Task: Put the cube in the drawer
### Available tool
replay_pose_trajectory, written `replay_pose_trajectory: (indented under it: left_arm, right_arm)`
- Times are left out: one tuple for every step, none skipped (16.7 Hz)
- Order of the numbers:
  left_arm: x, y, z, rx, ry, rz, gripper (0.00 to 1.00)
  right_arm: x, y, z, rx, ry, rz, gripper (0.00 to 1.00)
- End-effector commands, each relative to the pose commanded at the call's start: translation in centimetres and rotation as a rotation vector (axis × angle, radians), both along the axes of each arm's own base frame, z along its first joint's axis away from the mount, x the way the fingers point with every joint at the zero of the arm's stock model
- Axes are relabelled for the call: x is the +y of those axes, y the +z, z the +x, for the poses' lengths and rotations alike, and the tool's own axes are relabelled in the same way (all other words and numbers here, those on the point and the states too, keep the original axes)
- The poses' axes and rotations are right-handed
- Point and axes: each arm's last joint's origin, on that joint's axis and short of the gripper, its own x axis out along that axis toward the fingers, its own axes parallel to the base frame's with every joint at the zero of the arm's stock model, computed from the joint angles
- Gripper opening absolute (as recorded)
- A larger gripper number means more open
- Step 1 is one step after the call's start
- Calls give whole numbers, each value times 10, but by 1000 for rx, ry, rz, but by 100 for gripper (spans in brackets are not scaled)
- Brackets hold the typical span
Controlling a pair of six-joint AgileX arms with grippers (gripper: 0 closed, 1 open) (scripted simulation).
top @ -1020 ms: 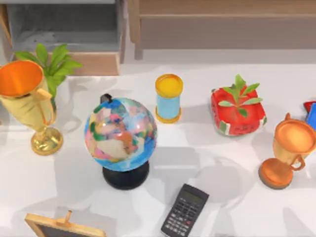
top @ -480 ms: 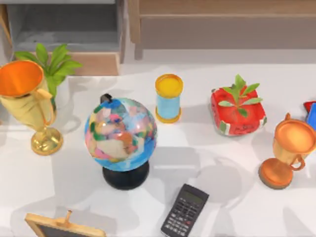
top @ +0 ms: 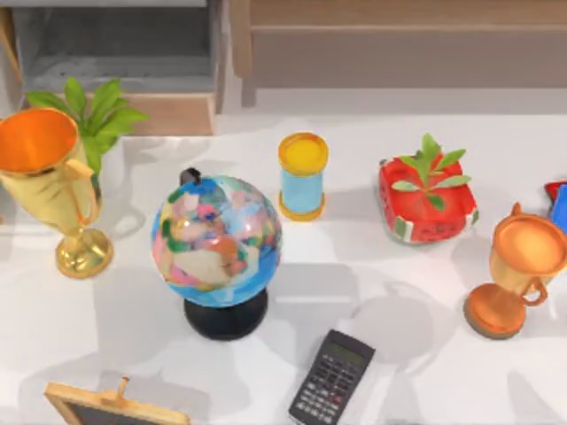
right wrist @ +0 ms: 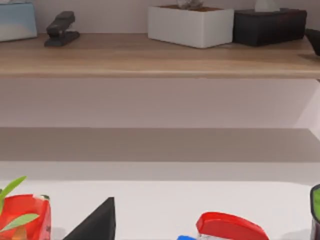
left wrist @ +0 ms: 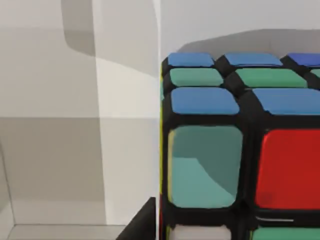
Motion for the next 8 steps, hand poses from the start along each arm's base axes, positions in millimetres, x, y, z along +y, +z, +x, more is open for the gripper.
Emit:
replay_pose_trajectory:
  left_arm:
    - [0,0,0,0,0,0,90]
    - [0,0,0,0,0,0,98]
    - [0,0,0,0,0,0,100]
    - [0,0,0,0,0,0,100]
    - [0,0,0,0,0,0,100]
    - [0,0,0,0,0,0,100]
    - [0,0,0,0,0,0,100]
    - [0,0,0,0,0,0,100]
  right_arm:
    - [0,0,0,0,0,0,100]
    - [0,0,0,0,0,0,100]
    - [0,0,0,0,0,0,100]
    - [0,0,0,0,0,0,100]
    - [0,0,0,0,0,0,100]
    - [0,0,0,0,0,0,100]
    - [0,0,0,0,0,0,100]
    - [0,0,0,0,0,0,100]
